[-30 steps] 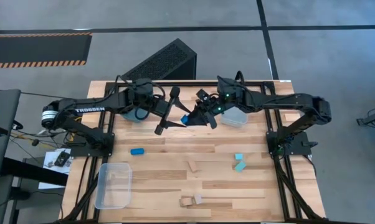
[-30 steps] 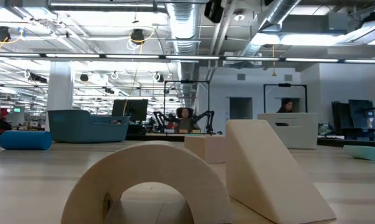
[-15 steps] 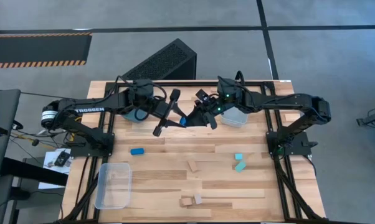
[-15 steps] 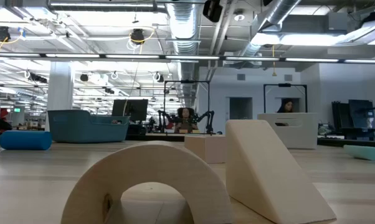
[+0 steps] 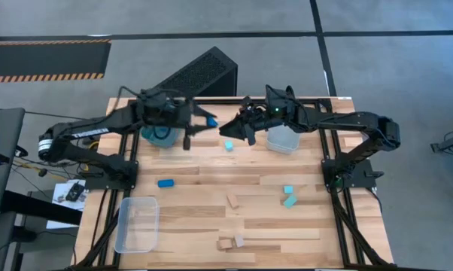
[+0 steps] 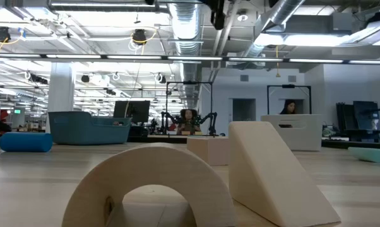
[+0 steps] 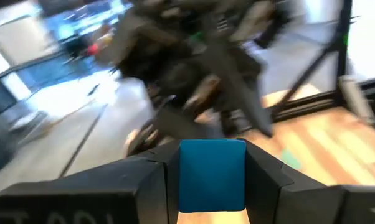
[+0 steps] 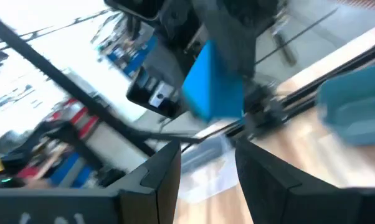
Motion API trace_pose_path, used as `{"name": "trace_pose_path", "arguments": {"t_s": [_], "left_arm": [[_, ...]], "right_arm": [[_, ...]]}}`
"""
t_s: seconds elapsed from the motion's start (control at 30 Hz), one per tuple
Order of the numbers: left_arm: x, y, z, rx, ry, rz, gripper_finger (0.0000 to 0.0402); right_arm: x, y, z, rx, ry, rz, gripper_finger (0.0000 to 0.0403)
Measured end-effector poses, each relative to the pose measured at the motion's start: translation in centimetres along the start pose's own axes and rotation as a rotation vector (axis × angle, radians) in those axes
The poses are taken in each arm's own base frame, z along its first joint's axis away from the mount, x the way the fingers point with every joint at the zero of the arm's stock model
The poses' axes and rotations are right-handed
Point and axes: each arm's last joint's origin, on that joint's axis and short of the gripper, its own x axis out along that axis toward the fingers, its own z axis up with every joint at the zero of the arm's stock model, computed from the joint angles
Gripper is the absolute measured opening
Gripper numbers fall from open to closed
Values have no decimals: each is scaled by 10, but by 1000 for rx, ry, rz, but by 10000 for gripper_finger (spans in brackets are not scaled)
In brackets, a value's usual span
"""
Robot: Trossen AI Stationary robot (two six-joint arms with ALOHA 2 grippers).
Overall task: Sort & place blocks by color
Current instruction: Put the right blue block into the blue bin
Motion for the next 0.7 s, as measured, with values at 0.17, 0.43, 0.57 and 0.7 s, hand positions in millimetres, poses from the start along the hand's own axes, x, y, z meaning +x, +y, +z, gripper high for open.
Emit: {"name": "trace_pose_path", "arguments": {"t_s": [0.17, 0.43, 0.57, 0.7], "left_arm": [[-27, 7, -12, -167, 148, 158, 106], [-56, 9, -90, -449, 419, 539, 107], [-71, 8, -129, -592, 447, 673, 107], [-81, 6, -157, -670, 498, 820, 107]], "right_arm": [[-5, -5, 5, -14, -56, -86, 169], [-5, -14, -2, 10, -62, -285, 161], [-4, -16, -17, -16, 6, -402, 159], [1, -17, -40, 21, 48, -423, 159]]}}
